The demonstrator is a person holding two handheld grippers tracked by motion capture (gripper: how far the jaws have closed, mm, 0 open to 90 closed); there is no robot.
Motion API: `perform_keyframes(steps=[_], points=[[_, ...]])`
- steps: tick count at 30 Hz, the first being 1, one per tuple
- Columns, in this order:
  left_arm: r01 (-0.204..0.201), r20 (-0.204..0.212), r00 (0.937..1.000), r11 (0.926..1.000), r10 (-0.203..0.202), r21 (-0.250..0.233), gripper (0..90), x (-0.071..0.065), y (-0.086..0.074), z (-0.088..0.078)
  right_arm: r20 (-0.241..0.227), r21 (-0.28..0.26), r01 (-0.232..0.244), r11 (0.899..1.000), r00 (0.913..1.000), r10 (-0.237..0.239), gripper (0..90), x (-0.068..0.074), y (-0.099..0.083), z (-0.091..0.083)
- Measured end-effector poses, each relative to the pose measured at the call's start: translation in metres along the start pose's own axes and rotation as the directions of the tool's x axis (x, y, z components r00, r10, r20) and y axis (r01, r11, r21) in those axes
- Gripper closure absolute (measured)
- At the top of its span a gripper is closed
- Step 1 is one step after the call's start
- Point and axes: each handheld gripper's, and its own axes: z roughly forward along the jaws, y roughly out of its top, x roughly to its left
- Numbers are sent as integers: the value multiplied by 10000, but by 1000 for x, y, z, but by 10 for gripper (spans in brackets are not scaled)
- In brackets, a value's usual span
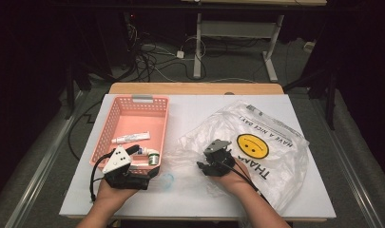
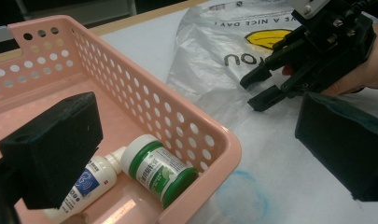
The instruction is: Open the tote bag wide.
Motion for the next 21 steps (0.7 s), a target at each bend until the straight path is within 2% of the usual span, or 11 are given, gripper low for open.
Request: perform_keyframes(steps=[2, 3, 4, 9, 11, 13, 15, 16, 17, 20, 21], points=[[15, -7, 10000, 10000, -15, -11, 4, -1, 0, -1, 19, -97, -33, 9999, 10000, 33, 753, 1, -1, 0], [23, -10, 10000, 10000, -23, -17, 4, -1, 0, -1, 19, -97, -33, 9999, 10000, 33, 753, 1, -1, 0], [-3, -19, 10000, 10000, 3, -12, 5, -1, 0, -2, 240, -138, -43, 9999, 9997, 47, 900, 1, -2, 0], [56, -52, 10000, 10000, -56, -37, 4, -1, -1, -3, 354, -242, -299, 9993, 9989, 308, 900, 0, -2, 0], [45, -23, 10000, 10000, -45, -40, 5, -1, 0, -3, 923, -633, -346, 9974, 9949, 404, 900, -5, 6, -5], [60, -7, 10000, 10000, -60, -46, 4, -1, 0, -2, 1030, -932, -616, 9937, 9921, 712, 900, -11, 11, -7], [56, 11, 10000, 10000, -56, -67, 5, -1, 1, -2, 1358, -1355, -929, 9864, 9845, 1113, 900, -23, 25, -9], [96, 69, 9999, 9999, -95, -90, 4, -2, 1, -1, 1815, -1648, -1092, 9803, 9735, 1389, 900, -36, 41, -5], [111, 104, 9999, 9999, -110, -97, 4, -2, 1, -1, 1963, -1807, -1135, 9770, 9692, 1489, 900, -44, 48, -1], [81, 181, 9998, 9999, -79, -121, 4, -2, 2, 0, 2088, -1738, -1597, 9717, 9583, 1948, 900, -59, 64, 16], [61, 217, 9997, 9999, -58, -126, 5, -2, 2, 0, 2053, -1735, -1604, 9717, 9591, 1950, 872, -61, 67, 20]])
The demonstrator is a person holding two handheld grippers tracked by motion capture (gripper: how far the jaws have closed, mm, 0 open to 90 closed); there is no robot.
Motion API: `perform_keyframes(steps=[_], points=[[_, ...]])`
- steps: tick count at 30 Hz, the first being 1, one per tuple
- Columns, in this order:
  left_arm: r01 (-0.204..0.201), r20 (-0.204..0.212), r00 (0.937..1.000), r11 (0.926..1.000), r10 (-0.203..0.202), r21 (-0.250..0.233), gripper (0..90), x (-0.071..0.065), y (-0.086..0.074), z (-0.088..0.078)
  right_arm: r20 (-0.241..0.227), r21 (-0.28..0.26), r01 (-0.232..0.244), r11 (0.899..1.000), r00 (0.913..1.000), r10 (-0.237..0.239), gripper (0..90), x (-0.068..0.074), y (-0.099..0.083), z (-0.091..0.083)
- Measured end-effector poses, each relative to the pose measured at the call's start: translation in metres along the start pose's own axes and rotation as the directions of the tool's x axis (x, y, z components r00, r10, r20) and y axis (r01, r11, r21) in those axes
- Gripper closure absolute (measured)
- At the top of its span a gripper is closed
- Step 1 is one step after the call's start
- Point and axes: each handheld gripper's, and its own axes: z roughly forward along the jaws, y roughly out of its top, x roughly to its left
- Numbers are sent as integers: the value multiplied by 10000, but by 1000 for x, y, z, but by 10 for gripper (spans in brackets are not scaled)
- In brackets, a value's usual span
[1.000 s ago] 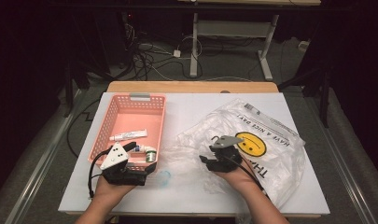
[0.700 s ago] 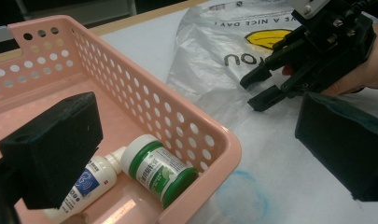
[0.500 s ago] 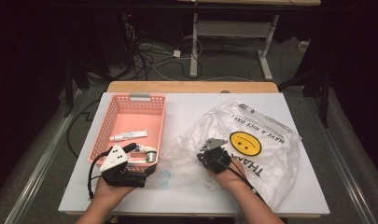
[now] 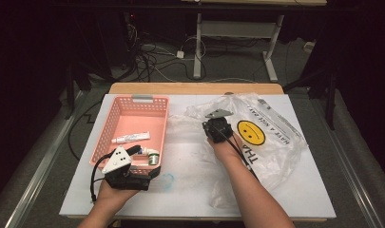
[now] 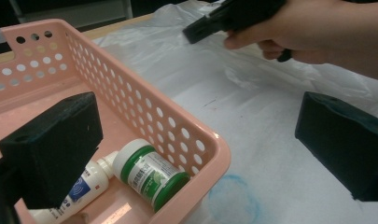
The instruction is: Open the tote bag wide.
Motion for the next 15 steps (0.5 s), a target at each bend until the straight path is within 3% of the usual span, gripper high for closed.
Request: perform_keyframes(steps=[2, 4, 5, 8, 9, 10, 13, 14, 15], points=[[-1, 71, 10000, 10000, 2, -18, 4, 1, 0, 0, -299, -143, -291, 9995, 9991, 287, 680, -1, 3, -1], [-9, 99, 10000, 10000, 9, -22, 5, 1, -1, 0, -565, -320, -381, 9988, 9977, 362, 574, -3, 4, -14], [-23, 116, 9999, 10000, 24, -15, 5, 1, -1, 0, -572, -378, -187, 9991, 9982, 165, 549, -3, 3, -22], [8, 186, 9998, 10000, -8, -2, 5, 1, -1, 0, -606, -461, 227, 9987, 9978, -255, 515, -3, -4, -42], [-2, 189, 9998, 10000, 2, 5, 5, 0, -1, 0, -632, -465, 463, 9978, 9968, -492, 507, -4, -18, -60], [-21, 192, 9998, 10000, 21, 22, 5, -1, -1, 0, -766, -351, 465, 9983, 9959, -491, 507, -5, -26, -66], [-114, 167, 9998, 9999, 113, 44, 5, -4, -1, 0, -979, -153, 543, 9984, 9936, -555, 507, -6, -42, -75], [-129, 160, 9998, 9999, 129, 33, 5, -4, 0, 0, -1156, 82, 782, 9969, 9903, -767, 506, -4, -54, -77], [-120, 150, 9998, 9999, 120, 35, 5, -4, 0, 0, -1156, 82, 782, 9969, 9903, -767, 506, -4, -54, -77]])
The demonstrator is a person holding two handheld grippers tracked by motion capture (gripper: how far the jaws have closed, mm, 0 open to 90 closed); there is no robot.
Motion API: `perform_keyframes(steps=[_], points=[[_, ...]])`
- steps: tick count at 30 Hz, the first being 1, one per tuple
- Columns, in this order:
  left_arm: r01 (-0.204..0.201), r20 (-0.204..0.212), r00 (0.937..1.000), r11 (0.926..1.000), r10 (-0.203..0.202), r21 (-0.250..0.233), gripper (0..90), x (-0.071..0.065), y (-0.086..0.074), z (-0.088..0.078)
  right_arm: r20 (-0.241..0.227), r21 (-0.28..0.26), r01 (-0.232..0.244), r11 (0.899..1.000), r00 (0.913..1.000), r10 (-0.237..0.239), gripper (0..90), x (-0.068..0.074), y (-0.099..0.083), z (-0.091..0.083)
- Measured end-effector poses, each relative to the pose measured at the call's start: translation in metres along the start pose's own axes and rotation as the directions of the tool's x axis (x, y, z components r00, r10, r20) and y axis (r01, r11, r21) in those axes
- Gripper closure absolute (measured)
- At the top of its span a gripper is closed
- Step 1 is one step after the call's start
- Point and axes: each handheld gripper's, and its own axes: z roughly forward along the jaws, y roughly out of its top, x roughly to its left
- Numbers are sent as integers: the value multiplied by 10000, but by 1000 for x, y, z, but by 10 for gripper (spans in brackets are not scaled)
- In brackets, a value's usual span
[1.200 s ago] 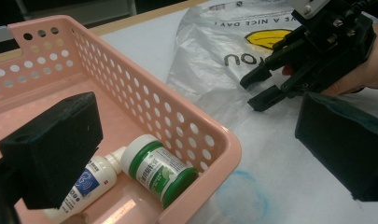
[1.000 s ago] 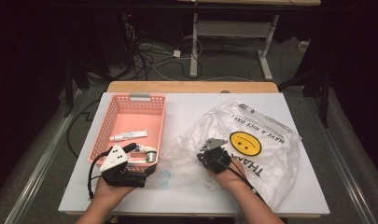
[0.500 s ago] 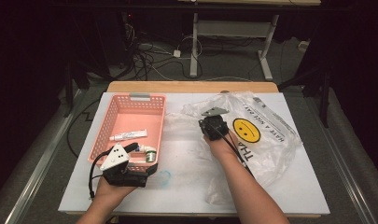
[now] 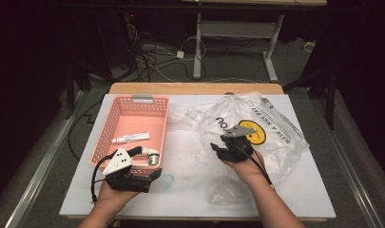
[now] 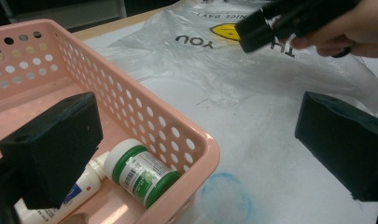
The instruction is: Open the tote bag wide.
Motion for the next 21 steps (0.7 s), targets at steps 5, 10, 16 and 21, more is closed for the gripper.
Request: perform_keyframes(steps=[5, 10, 16, 21], points=[[57, -32, 10000, 10000, -56, 73, 4, 0, 0, 3, -222, 869, 498, 9950, 9986, -481, 395, 9, -11, 21], [105, 1, 9999, 9999, -105, 88, 5, 2, 0, 4, -320, 1312, 512, 9900, 9984, -474, 312, 8, -16, 41], [100, -5, 10000, 9999, -100, 58, 4, 3, -1, 2, -355, 1167, -34, 9932, 9993, 76, 539, 3, -16, 41], [87, -28, 10000, 9999, -87, 72, 4, 2, -1, 1, -354, 1193, -153, 9927, 9992, 196, 637, 0, -16, 40]])
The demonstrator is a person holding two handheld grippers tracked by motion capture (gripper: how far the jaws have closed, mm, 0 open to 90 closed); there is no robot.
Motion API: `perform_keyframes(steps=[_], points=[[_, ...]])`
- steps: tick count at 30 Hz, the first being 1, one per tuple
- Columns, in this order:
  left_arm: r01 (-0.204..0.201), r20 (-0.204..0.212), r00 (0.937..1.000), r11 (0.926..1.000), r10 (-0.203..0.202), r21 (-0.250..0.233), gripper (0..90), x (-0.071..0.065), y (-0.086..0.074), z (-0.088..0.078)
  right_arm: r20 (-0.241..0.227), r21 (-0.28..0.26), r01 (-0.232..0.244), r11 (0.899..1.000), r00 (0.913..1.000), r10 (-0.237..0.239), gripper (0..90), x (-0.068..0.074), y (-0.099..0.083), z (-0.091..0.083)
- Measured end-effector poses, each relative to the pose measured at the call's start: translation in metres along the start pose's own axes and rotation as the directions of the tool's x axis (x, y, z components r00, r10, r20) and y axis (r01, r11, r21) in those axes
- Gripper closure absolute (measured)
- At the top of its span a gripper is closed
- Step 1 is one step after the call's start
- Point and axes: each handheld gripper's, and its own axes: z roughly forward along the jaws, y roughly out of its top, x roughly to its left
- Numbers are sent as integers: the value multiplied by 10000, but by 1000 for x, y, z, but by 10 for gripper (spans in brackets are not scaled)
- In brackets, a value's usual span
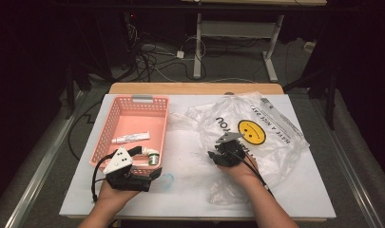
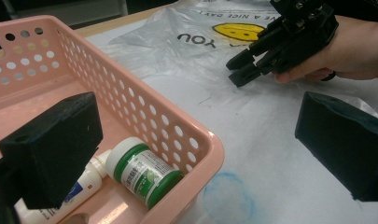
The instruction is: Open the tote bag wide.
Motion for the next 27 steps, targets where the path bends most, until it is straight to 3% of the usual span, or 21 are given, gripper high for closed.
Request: perform_keyframes(steps=[7, 11, 16, 18, 27], points=[[-35, 28, 10000, 10000, 35, 16, 5, -1, 0, 0, -64, -37, -146, 9999, 9999, 146, 748, -7, 0, 0], [-25, 36, 10000, 10000, 25, 15, 4, 0, 0, 0, -67, -12, -278, 9996, 9996, 278, 863, -11, -1, -1], [-28, 29, 10000, 10000, 28, 2, 5, 0, 0, 0, -139, -125, -238, 9996, 9996, 236, 900, -12, -1, -2], [-29, 23, 10000, 10000, 29, 14, 5, 1, 0, 0, -171, -641, -369, 9973, 9992, 359, 900, -13, -1, -9], [-3, -5, 10000, 10000, 3, 49, 5, 0, -1, 0, -35, -1811, -345, 9829, 9994, 345, 900, -16, 0, -40]])
